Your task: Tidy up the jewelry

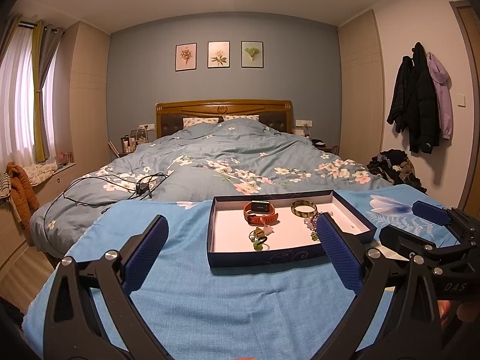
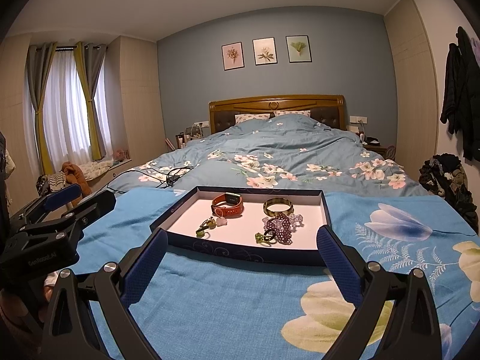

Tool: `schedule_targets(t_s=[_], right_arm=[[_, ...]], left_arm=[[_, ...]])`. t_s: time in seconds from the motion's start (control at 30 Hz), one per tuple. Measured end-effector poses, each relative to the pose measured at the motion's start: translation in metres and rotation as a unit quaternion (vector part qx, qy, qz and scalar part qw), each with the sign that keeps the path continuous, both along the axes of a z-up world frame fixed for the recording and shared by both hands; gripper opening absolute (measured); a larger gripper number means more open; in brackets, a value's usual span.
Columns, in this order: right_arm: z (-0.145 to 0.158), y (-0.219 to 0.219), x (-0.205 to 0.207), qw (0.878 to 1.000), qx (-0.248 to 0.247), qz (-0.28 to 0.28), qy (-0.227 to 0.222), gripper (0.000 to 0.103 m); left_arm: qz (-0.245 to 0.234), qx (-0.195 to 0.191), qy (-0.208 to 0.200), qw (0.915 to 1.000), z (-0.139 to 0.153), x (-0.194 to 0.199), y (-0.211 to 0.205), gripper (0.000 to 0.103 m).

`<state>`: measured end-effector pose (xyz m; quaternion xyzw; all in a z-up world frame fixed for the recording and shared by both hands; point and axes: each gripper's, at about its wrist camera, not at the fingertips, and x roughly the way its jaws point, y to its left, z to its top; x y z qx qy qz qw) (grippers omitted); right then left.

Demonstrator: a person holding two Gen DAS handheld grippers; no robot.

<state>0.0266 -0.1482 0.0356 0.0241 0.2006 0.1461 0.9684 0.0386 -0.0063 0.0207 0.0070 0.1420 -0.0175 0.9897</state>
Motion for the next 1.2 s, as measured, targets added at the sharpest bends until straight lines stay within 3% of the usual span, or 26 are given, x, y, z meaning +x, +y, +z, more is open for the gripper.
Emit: schedule_targets(t_s=[1.2], right_arm=[[-0.0011,0.0035,0.0003,1.0,-0.001,0.001,0.0,0.096]], left_arm=[[-0.001,0.0,-0.002,1.0,0.001,0.0024,0.0015,0.097]])
